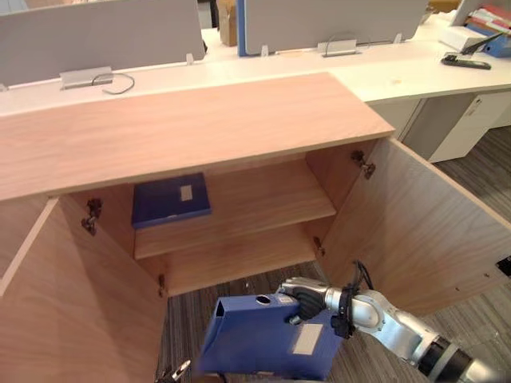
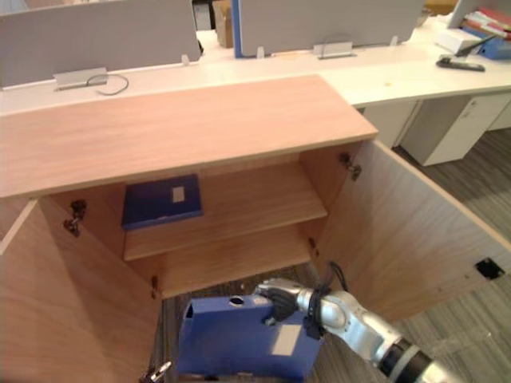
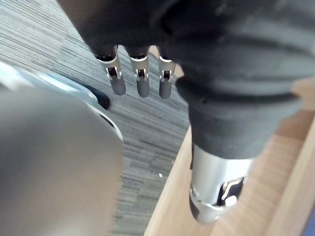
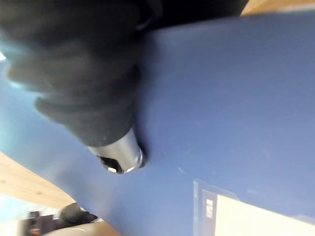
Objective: Walk over to the cabinet, pick up the folder, carry it to the office cabinet, place the folder inside the office cabinet, then close the office cabinet door
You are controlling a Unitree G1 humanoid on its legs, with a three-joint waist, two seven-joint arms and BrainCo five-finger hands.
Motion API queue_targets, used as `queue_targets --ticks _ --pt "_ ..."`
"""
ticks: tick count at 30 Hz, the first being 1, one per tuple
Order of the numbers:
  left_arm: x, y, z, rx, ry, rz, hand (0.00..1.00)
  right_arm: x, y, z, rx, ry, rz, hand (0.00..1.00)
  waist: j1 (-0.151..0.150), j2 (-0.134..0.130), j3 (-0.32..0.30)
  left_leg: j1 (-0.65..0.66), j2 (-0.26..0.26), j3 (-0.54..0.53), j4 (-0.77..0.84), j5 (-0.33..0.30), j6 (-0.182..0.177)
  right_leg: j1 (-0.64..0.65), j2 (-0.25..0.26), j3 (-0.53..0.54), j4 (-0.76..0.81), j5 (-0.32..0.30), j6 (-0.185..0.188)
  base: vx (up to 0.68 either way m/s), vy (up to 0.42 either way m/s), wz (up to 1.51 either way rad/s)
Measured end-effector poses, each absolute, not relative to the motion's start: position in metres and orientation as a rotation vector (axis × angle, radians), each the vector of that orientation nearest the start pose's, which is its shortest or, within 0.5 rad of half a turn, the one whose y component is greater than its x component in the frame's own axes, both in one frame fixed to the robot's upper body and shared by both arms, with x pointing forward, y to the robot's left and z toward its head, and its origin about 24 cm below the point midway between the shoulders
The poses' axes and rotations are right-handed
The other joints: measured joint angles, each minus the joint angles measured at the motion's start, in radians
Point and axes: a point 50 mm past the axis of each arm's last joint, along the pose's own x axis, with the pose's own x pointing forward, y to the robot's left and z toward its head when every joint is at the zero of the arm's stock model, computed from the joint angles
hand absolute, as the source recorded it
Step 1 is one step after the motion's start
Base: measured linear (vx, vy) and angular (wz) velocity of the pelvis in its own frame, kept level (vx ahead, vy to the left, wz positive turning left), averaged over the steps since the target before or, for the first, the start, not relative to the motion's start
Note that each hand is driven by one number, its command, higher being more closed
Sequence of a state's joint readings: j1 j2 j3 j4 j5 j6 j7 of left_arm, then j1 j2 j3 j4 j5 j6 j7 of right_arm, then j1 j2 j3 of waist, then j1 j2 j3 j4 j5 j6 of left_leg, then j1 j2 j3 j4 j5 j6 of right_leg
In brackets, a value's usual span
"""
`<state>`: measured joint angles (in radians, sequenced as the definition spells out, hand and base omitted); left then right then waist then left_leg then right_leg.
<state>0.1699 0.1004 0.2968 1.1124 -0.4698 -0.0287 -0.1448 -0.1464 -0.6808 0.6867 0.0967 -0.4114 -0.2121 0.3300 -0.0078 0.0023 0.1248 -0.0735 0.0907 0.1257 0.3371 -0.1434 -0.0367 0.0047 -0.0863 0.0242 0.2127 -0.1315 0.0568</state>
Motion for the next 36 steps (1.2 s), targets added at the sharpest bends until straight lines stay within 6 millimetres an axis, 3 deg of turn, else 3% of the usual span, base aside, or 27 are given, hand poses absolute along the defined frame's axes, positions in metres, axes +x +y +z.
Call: queue_targets --ticks 2,5,10,12,14,15,17,19,22,25,28,29,30,31,32,35,36 --pt "0.035 0.218 -0.169 -0.541 1.111 0.605 0.00 0.217 -0.135 -0.019 -1.124 0.117 1.010 1.00 0.007 0.003 0.025 -0.032 0.014 -0.005 0.066 -0.023 0.005 -0.023 -0.004 -0.018 0.075 -0.043 -0.005 -0.15 0.012 0.25" --pt "0.029 0.216 -0.171 -0.539 1.135 0.651 0.00 0.217 -0.128 -0.038 -1.131 0.179 0.952 1.00 0.030 0.012 0.045 -0.032 0.010 -0.004 0.050 -0.034 0.021 -0.020 -0.003 -0.029 0.095 -0.047 -0.003 -0.09 -0.003 0.11" --pt "0.037 0.214 -0.171 -0.500 1.136 0.647 0.00 0.228 -0.109 -0.039 -1.014 0.186 0.812 1.00 0.031 0.011 0.042 -0.010 -0.014 -0.026 -0.054 0.049 -0.020 -0.020 -0.020 -0.025 0.053 -0.042 0.000 0.00 -0.001 0.14" --pt "0.042 0.217 -0.169 -0.509 1.102 0.673 0.00 0.232 -0.100 -0.035 -0.900 0.183 0.757 1.00 0.030 0.002 0.057 -0.085 -0.019 -0.041 0.072 0.038 -0.031 0.011 -0.027 -0.014 0.003 -0.031 -0.009 0.07 -0.010 0.05" --pt "0.039 0.213 -0.169 -0.511 1.100 0.688 0.00 0.226 -0.094 -0.040 -0.771 0.231 0.741 1.00 0.041 0.013 0.043 -0.097 -0.032 -0.090 -0.041 0.019 -0.042 0.017 -0.034 0.007 -0.016 -0.027 -0.009 0.08 0.040 -0.26" --pt "0.034 0.205 -0.171 -0.518 1.121 0.690 0.00 0.218 -0.090 -0.045 -0.721 0.258 0.733 1.00 0.050 0.043 0.026 -0.094 -0.012 -0.087 -0.087 0.100 -0.057 0.022 -0.023 0.021 -0.022 -0.034 0.001 0.22 0.146 -0.43" --pt "0.034 0.207 -0.170 -0.491 1.116 0.685 0.00 0.215 -0.085 -0.046 -0.697 0.267 0.706 1.00 0.049 0.039 0.018 -0.083 -0.028 -0.069 -0.078 0.093 -0.031 0.051 -0.044 0.034 -0.064 -0.034 0.010 0.27 0.170 -0.27" --pt "0.047 0.212 -0.166 -0.449 1.081 0.651 0.00 0.218 -0.090 -0.045 -0.681 0.275 0.676 1.00 0.049 0.022 0.002 -0.105 -0.050 -0.049 -0.032 0.060 -0.011 0.063 -0.075 0.036 -0.107 -0.014 0.042 0.29 0.177 -0.10" --pt "0.057 0.214 -0.164 -0.396 1.072 0.607 0.00 0.219 -0.092 -0.047 -0.682 0.294 0.661 1.00 0.055 0.011 -0.023 -0.099 -0.090 -0.019 -0.048 0.050 -0.002 0.062 -0.120 0.042 -0.147 0.008 0.080 0.27 0.116 -0.24" --pt "0.069 0.210 -0.161 -0.361 1.040 0.572 0.00 0.221 -0.099 -0.052 -0.706 0.324 0.654 1.00 0.072 0.024 -0.052 -0.048 -0.112 0.023 -0.128 0.050 0.012 -0.009 -0.142 0.094 -0.063 0.015 0.092 0.23 0.115 -0.68" --pt "0.081 0.198 -0.159 -0.336 1.012 0.496 0.00 0.221 -0.118 -0.060 -0.749 0.385 0.621 1.00 0.072 0.047 -0.063 0.053 -0.133 0.020 -0.201 0.072 0.043 -0.121 -0.147 0.095 0.231 0.014 0.087 0.18 0.145 -0.53" --pt "0.084 0.192 -0.159 -0.328 1.010 0.462 0.00 0.222 -0.122 -0.060 -0.759 0.394 0.606 1.00 0.059 0.048 -0.063 0.097 -0.150 0.007 -0.214 0.070 0.048 -0.175 -0.163 0.080 0.375 0.029 0.059 0.15 0.177 -0.15" --pt "0.085 0.188 -0.159 -0.324 1.011 0.441 0.00 0.223 -0.124 -0.059 -0.763 0.394 0.599 1.00 0.040 0.056 -0.066 0.126 -0.154 -0.014 -0.226 0.061 0.062 -0.218 -0.188 0.044 0.487 0.041 0.006 0.11 0.153 0.02" --pt "0.086 0.188 -0.159 -0.321 1.010 0.437 0.00 0.223 -0.125 -0.059 -0.758 0.392 0.592 1.00 0.034 0.059 -0.068 0.132 -0.155 -0.021 -0.232 0.054 0.071 -0.240 -0.202 0.012 0.529 0.022 -0.006 0.11 0.145 0.22" --pt "0.094 0.188 -0.157 -0.318 0.993 0.427 0.00 0.226 -0.122 -0.057 -0.736 0.384 0.576 1.00 0.026 0.050 -0.060 0.128 -0.150 -0.033 -0.232 0.048 0.076 -0.286 -0.209 -0.050 0.563 -0.035 -0.007 0.08 0.074 0.21" --pt "0.103 0.189 -0.155 -0.313 0.971 0.419 0.00 0.226 -0.118 -0.056 -0.701 0.381 0.570 1.00 0.020 0.062 -0.018 0.130 -0.114 -0.068 -0.225 0.045 0.071 -0.293 -0.141 -0.095 0.447 -0.074 0.016 0.04 -0.052 0.32" --pt "0.101 0.193 -0.155 -0.302 0.973 0.422 0.00 0.225 -0.114 -0.056 -0.666 0.383 0.569 1.00 0.022 0.051 -0.007 0.131 -0.107 -0.083 -0.214 0.036 0.056 -0.262 -0.104 -0.103 0.316 -0.065 0.024 0.04 -0.171 0.43"
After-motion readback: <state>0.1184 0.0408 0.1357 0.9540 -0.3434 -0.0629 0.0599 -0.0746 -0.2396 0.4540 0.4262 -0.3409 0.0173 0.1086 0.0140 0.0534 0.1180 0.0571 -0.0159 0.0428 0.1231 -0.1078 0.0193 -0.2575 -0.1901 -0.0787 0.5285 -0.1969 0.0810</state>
